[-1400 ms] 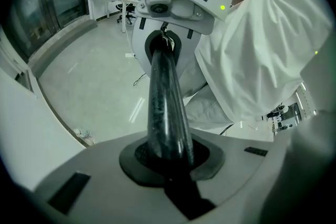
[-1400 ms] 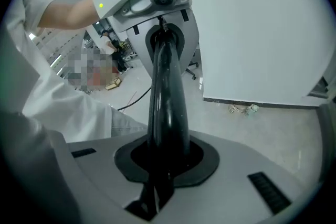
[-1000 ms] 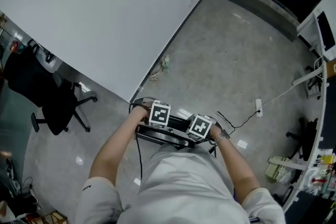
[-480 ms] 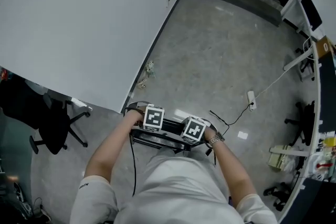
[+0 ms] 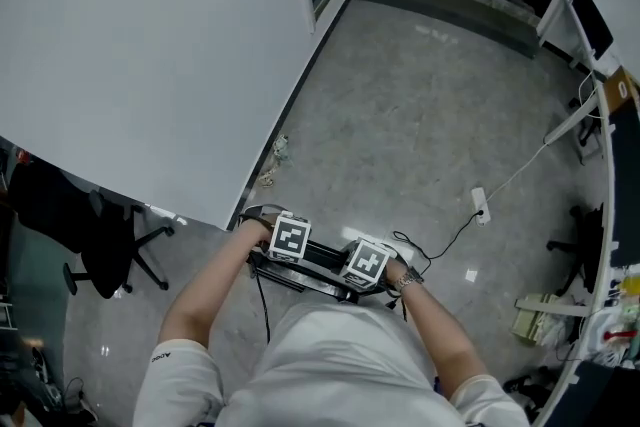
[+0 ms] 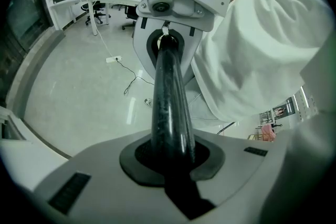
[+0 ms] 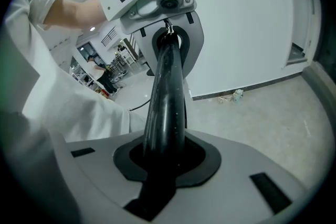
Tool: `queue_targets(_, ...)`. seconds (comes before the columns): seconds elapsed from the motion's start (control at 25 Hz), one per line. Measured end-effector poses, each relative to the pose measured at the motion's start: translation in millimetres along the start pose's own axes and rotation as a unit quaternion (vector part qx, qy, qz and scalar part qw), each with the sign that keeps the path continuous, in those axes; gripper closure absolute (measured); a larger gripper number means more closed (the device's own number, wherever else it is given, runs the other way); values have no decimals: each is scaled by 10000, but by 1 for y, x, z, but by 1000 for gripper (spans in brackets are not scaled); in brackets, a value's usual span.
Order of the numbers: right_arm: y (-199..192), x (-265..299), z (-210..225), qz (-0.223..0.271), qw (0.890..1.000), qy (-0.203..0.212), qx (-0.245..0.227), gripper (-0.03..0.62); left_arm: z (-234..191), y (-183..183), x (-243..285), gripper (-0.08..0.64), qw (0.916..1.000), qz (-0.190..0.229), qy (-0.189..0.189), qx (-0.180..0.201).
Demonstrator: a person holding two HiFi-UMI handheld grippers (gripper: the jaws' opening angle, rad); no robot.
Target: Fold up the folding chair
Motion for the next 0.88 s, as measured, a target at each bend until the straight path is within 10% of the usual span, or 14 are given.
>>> queue_targets(0.24,-32,-29,45,9,9995,-147,-268,531,-33,42,-5,492,9989,-23,159,-432)
queue_targets(0.88,-11,-96,126,-75,9982,-522,-289,534,-123,56,-64,492,9978,125,622,-173)
Point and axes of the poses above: the fingertips, and each gripper's own axes: x forward along the fingers, z to its right, y out of its top, the point moved 8 cm from there along -x, backward along the fingers, and after that the axes turned 1 degree about -z, right-handed, at the moved point
